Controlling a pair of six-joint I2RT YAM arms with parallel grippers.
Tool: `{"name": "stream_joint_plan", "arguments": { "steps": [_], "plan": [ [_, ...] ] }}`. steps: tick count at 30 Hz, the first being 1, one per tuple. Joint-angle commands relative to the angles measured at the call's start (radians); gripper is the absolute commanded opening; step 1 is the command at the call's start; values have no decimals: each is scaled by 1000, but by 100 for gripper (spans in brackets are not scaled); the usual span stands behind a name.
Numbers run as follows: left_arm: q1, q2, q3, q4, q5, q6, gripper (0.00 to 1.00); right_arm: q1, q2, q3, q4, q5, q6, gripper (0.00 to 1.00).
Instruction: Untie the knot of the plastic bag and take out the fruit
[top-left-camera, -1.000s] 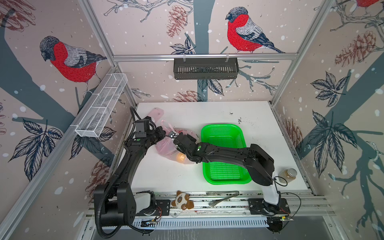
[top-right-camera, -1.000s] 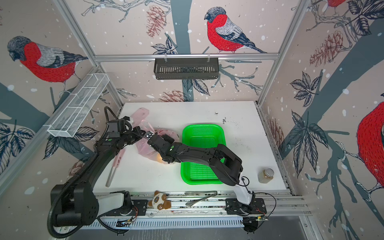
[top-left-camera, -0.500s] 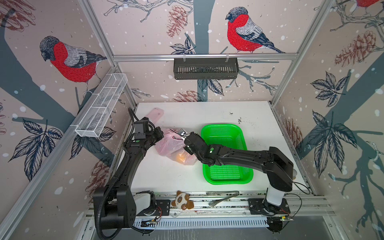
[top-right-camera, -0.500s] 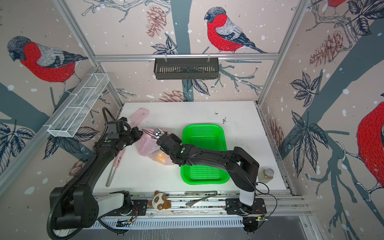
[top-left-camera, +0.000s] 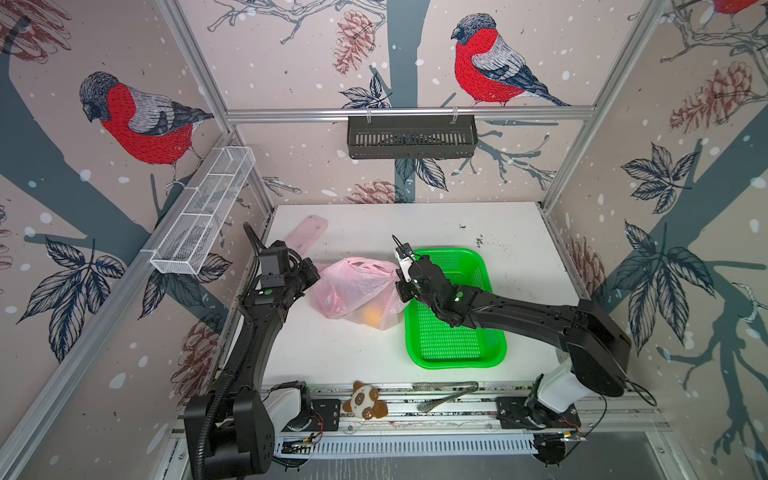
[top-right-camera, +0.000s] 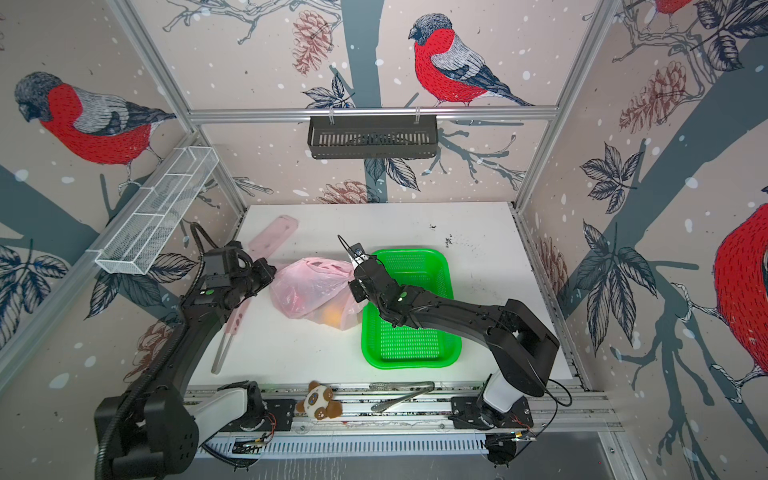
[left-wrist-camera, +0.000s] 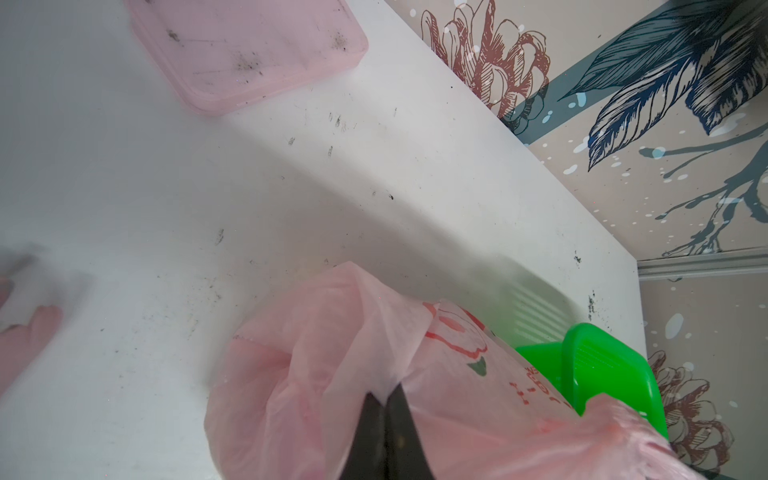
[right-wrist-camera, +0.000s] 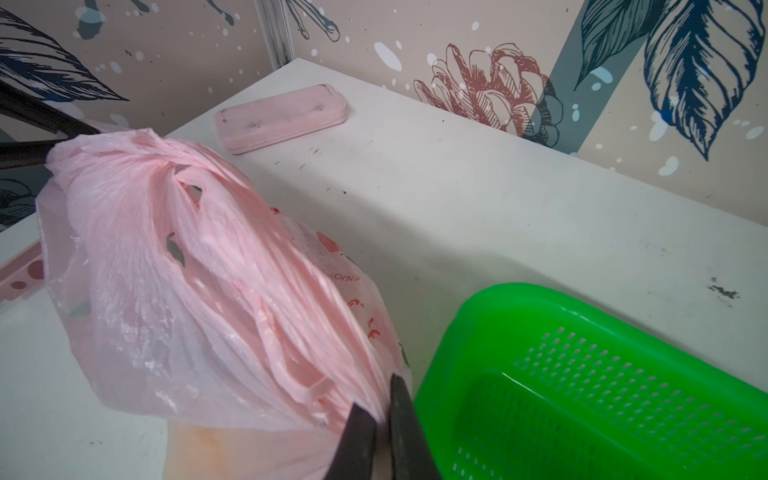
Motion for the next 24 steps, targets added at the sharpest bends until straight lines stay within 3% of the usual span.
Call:
{"name": "stream_joint_plan", "arguments": {
  "steps": [1,5,11,24],
  "plan": [
    [6,-11,20,-16,38,28,13,6,7,8,50,-49,12,10],
    [6,-29,46,-64,122,99,39,12,15,22,55,-72,-4,9],
    [-6,-41,105,-172,161,182,52,14,12,25,63,-87,-17,9],
    [-370,78,281,-341,-286,320,57,12,3,28,72,-120,-53,9]
  ]
}}
